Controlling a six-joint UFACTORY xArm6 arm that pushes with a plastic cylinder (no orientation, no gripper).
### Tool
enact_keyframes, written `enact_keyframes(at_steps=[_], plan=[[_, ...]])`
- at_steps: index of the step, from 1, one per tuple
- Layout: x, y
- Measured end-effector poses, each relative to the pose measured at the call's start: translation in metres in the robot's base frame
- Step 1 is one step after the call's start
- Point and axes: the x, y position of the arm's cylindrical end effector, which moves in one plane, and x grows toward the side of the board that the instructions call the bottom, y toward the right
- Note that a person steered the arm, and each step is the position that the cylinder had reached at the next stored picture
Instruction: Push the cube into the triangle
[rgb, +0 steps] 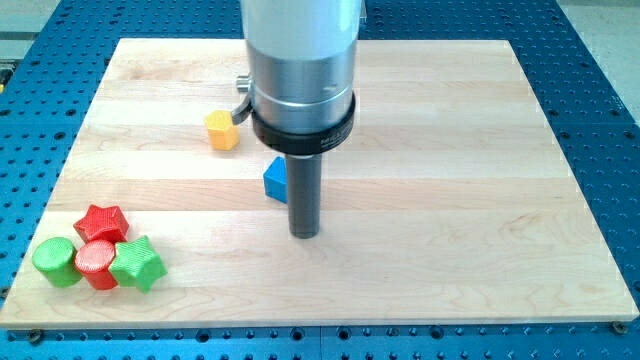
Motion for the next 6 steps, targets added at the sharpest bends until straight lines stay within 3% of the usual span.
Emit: enact_keyframes(at_steps=[2, 3, 4, 5, 6], plan=[[-0.055, -0.01], [-0.052, -0.016], [-0.05, -0.093], [-0.087, -0.07], [-0.09, -0.028]])
